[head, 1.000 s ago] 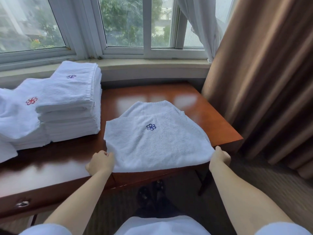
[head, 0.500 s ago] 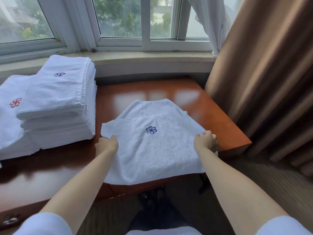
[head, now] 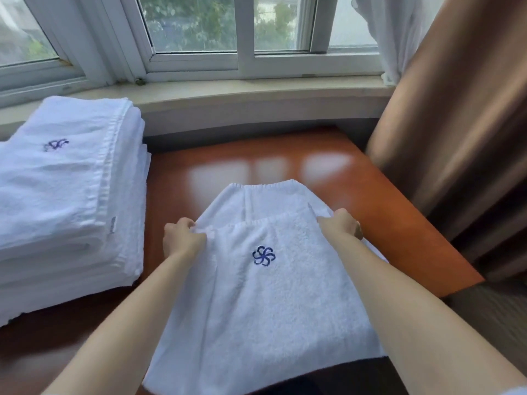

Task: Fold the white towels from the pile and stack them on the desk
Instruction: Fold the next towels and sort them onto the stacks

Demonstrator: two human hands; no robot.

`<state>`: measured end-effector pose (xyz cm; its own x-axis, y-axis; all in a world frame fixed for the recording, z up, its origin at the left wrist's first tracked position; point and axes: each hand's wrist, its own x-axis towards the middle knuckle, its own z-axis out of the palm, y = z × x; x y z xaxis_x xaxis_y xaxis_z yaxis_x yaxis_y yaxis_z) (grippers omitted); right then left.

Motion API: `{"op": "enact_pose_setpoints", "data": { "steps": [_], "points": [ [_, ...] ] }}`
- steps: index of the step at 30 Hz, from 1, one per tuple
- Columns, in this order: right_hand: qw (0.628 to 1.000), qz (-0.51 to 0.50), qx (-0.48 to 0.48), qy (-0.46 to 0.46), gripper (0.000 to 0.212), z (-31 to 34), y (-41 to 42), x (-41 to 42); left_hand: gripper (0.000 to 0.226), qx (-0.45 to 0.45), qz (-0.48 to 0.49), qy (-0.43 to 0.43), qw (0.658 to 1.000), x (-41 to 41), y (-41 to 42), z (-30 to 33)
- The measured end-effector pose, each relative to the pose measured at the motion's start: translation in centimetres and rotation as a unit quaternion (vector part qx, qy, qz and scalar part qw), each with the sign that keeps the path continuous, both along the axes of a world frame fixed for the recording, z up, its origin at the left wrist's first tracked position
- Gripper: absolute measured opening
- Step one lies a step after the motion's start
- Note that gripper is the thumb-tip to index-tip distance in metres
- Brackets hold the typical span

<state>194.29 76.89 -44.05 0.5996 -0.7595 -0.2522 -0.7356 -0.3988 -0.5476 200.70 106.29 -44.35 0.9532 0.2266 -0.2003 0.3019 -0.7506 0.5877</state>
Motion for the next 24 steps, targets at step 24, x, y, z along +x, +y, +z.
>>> {"op": "enact_pose_setpoints", "data": {
  "steps": [24],
  "points": [
    [0.842, 0.295, -0.350, -0.285, 0.024, -3.0, 6.3, -3.2, 0.021, 0.120, -0.354, -0.309, 0.875, -2.9, -3.2, -2.4]
  ]
}}
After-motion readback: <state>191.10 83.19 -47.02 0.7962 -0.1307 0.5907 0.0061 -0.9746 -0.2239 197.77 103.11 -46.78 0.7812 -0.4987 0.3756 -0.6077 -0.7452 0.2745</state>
